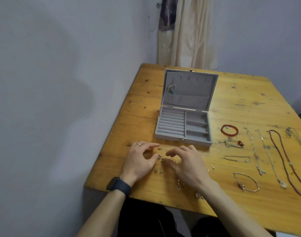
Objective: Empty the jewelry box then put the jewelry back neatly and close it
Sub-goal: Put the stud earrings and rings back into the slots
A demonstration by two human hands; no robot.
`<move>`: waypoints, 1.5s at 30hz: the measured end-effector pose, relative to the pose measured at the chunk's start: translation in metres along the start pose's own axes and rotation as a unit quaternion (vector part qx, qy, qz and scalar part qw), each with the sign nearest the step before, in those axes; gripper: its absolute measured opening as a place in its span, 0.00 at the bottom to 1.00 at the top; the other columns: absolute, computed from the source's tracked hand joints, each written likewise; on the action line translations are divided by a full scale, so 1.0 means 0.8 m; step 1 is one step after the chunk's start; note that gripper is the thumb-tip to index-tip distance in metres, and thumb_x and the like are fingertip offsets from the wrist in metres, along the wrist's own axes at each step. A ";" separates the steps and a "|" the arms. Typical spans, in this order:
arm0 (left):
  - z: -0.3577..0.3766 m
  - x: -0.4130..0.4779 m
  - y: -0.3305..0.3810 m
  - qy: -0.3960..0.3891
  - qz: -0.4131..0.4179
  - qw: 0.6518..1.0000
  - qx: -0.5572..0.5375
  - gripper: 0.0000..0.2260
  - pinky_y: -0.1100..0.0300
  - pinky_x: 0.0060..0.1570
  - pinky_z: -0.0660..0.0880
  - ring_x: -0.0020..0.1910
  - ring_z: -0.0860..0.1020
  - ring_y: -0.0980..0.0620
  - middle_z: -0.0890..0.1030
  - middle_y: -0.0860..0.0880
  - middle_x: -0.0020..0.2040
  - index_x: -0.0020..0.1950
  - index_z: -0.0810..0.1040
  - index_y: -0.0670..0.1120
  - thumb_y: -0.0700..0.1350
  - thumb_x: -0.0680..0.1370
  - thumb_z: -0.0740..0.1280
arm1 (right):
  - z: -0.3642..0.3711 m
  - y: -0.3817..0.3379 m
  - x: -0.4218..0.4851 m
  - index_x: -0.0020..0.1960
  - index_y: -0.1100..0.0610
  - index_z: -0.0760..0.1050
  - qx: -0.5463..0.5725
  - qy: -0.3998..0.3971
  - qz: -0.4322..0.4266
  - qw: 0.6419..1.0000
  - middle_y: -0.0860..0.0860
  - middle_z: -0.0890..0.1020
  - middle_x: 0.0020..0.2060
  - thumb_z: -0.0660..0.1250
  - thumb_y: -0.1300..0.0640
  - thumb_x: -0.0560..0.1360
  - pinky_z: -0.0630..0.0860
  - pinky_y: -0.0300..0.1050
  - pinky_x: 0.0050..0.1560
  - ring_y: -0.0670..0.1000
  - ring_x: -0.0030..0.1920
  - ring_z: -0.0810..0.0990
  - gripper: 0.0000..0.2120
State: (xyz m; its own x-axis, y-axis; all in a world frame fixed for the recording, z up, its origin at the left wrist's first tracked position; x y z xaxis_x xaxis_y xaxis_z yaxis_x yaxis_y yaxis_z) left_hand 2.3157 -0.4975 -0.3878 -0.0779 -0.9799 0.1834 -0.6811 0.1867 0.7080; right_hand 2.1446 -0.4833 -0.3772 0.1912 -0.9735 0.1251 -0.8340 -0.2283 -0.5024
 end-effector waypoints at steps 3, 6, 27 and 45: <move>0.001 -0.003 0.003 0.000 0.015 1.000 0.012 0.11 0.69 0.53 0.69 0.54 0.72 0.63 0.80 0.64 0.45 0.54 0.84 0.60 0.51 0.72 0.73 | 0.006 -0.011 -0.002 0.54 0.41 0.80 -0.013 0.004 -0.011 1.000 0.40 0.81 0.53 0.69 0.44 0.76 0.72 0.45 0.52 0.48 0.51 0.69 0.08; 0.002 -0.004 0.002 -0.001 0.018 0.999 0.027 0.08 0.65 0.54 0.70 0.54 0.72 0.60 0.79 0.63 0.44 0.52 0.86 0.59 0.53 0.73 0.74 | 0.014 -0.013 -0.003 0.56 0.43 0.81 -0.022 -0.008 -0.009 1.000 0.41 0.82 0.54 0.67 0.45 0.77 0.72 0.46 0.54 0.50 0.52 0.70 0.09; -0.021 0.066 0.001 0.038 -0.082 0.961 -0.262 0.08 0.63 0.50 0.78 0.49 0.81 0.61 0.85 0.57 0.50 0.57 0.83 0.53 0.45 0.80 0.69 | -0.047 0.071 0.031 0.56 0.48 0.82 0.402 0.096 0.145 0.899 0.48 0.84 0.48 0.67 0.56 0.80 0.81 0.42 0.47 0.45 0.47 0.83 0.08; 0.018 0.168 0.026 0.022 -0.015 0.993 -0.118 0.08 0.73 0.49 0.75 0.50 0.80 0.68 0.84 0.61 0.49 0.56 0.83 0.54 0.51 0.77 0.73 | -0.071 0.111 0.125 0.58 0.49 0.78 0.241 0.142 0.097 0.955 0.38 0.81 0.46 0.72 0.52 0.77 0.73 0.24 0.43 0.34 0.46 0.80 0.10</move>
State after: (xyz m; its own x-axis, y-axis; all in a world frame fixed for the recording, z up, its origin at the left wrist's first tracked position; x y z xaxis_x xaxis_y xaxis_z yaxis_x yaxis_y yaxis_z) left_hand 2.2805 -0.6262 -0.3584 -0.0256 -0.9822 0.1862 -0.4919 0.1746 0.8530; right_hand 2.0600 -0.6003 -0.3608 -0.1475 -0.9722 0.1818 -0.4911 -0.0876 -0.8667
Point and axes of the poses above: each hand's wrist, its own x-axis towards the middle knuckle, its own z-axis out of the palm, y = z × x, the point moved 9 cm from there along x, towards the middle knuckle
